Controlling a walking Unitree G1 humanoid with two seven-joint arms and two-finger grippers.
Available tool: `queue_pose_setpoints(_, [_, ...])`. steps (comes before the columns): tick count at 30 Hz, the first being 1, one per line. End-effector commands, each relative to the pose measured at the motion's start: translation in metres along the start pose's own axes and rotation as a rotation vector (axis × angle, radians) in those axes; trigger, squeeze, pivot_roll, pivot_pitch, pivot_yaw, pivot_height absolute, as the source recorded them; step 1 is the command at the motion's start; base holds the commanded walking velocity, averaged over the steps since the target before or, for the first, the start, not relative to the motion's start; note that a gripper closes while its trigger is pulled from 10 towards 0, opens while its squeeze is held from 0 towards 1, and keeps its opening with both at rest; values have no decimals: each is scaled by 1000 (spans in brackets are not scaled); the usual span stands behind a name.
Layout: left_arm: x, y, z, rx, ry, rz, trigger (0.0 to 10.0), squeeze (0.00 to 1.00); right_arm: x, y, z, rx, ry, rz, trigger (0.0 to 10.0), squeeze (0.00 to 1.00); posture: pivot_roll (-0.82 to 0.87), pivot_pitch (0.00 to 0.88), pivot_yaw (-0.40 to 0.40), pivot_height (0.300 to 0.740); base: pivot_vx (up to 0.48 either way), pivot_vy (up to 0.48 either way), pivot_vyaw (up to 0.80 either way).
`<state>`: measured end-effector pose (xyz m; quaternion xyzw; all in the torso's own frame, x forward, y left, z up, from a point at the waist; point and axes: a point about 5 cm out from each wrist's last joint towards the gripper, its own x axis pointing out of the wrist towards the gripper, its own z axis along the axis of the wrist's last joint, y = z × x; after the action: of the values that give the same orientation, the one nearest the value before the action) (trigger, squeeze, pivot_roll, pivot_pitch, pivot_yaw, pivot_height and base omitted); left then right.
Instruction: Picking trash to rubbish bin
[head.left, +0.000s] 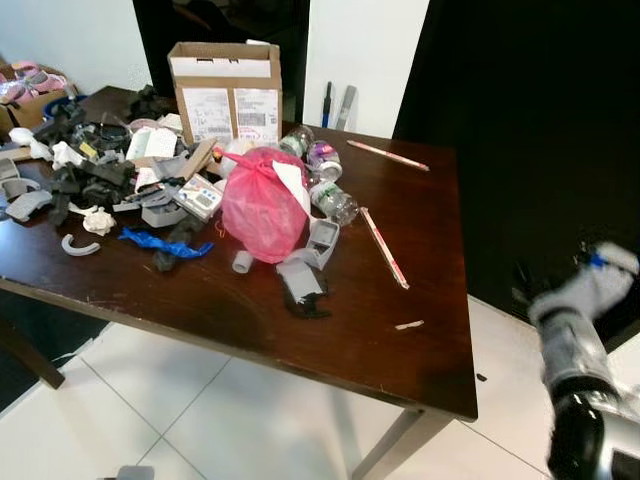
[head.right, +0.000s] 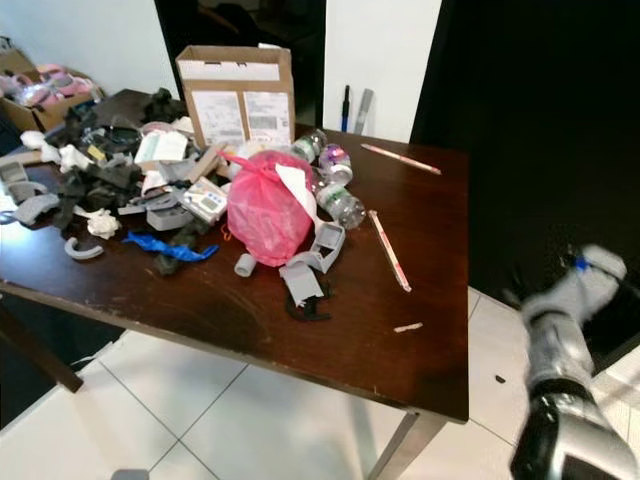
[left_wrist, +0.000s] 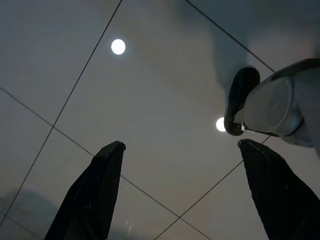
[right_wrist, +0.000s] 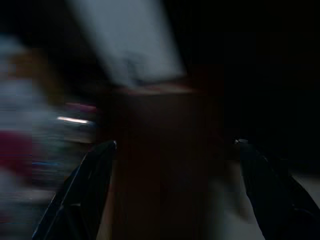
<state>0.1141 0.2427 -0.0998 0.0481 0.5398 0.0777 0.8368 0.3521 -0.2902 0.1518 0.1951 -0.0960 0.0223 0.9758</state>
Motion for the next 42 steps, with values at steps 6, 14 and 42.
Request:
queue_pose_setpoints(6, [-2, -5, -12, -45, 20, -12, 10000, 0, 4, 55, -11, 57, 36, 542, 10000, 0, 171, 79, -59, 740, 0, 0, 0])
queue_pose_setpoints(14, [-2, -6, -13, -52, 17, -29, 10000, 0, -16, 98, -38, 91, 174, 959, 10000, 0, 176, 85, -55, 740, 0, 0, 0])
queue_pose_setpoints(42, [-1, -5, -8, -48, -1, -36, 10000, 0, -29, 117, -54, 150, 262, 1099, 10000, 0, 180, 77, -51, 740, 228, 0, 0])
